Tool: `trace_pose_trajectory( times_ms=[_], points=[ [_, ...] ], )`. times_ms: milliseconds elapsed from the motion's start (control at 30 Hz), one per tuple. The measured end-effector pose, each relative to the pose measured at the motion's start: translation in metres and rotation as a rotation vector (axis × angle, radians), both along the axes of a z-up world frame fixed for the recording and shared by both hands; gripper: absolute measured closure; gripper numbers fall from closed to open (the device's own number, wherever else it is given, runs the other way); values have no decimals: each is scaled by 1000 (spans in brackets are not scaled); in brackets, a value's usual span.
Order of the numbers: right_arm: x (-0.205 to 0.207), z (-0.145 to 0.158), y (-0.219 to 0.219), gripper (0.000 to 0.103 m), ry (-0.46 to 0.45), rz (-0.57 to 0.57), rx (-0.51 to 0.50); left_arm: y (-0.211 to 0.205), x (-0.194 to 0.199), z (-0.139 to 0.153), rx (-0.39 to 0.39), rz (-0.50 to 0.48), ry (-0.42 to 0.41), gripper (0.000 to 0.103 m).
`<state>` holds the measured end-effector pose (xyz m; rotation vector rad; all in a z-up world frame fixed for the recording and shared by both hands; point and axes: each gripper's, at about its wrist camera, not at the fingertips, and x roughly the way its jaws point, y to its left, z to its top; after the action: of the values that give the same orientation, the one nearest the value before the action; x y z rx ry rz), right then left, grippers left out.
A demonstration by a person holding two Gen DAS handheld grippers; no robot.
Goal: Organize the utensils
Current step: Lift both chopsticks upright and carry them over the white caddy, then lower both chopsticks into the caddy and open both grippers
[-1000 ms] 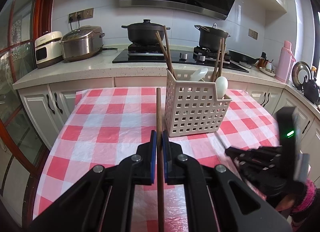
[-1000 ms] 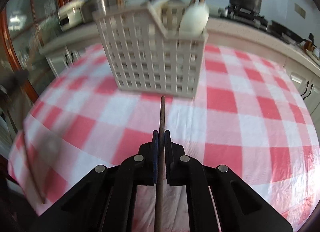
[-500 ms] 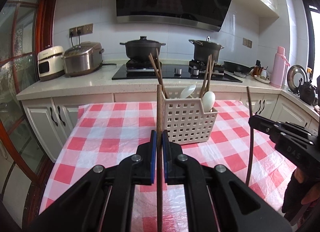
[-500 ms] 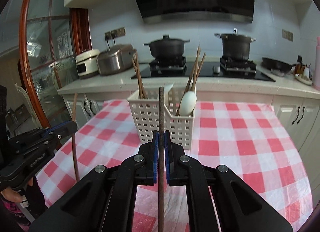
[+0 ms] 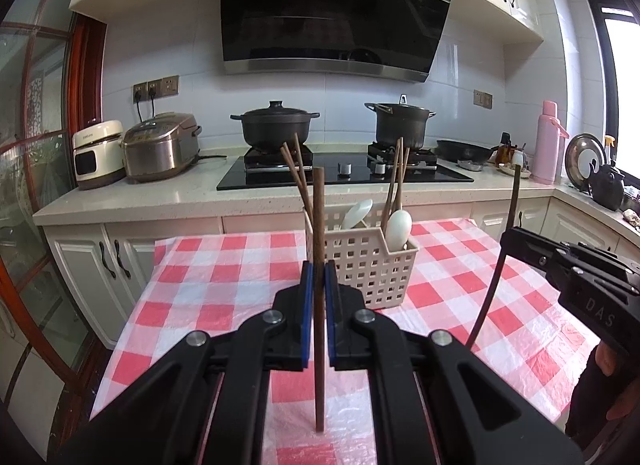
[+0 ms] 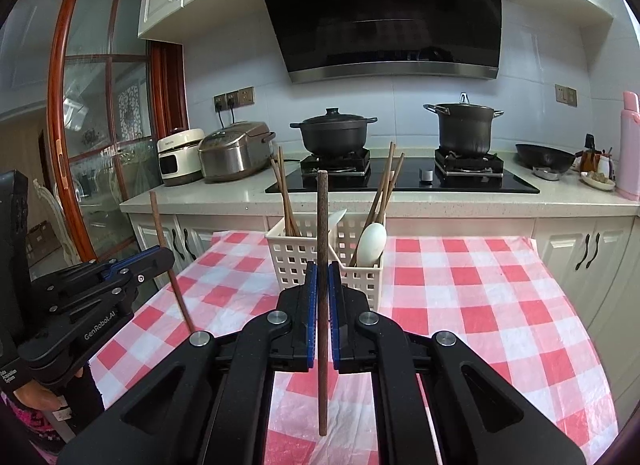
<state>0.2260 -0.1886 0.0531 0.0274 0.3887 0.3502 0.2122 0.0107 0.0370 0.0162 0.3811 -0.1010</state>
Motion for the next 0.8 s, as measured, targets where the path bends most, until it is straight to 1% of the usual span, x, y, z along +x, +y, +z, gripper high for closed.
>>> trace_pose_trajectory(
  times_ms=[333,500,800],
  points=[
    [9,10,5,97,-30,5,-10,-13,11,10,14,-32,-23,97],
    [18,18,7,97,-51,4,-24,-14,24,16,-7,-61,-4,97],
    [41,41,6,97,-91,7,-32,-19,38,39,14,-76,-29,97]
  ],
)
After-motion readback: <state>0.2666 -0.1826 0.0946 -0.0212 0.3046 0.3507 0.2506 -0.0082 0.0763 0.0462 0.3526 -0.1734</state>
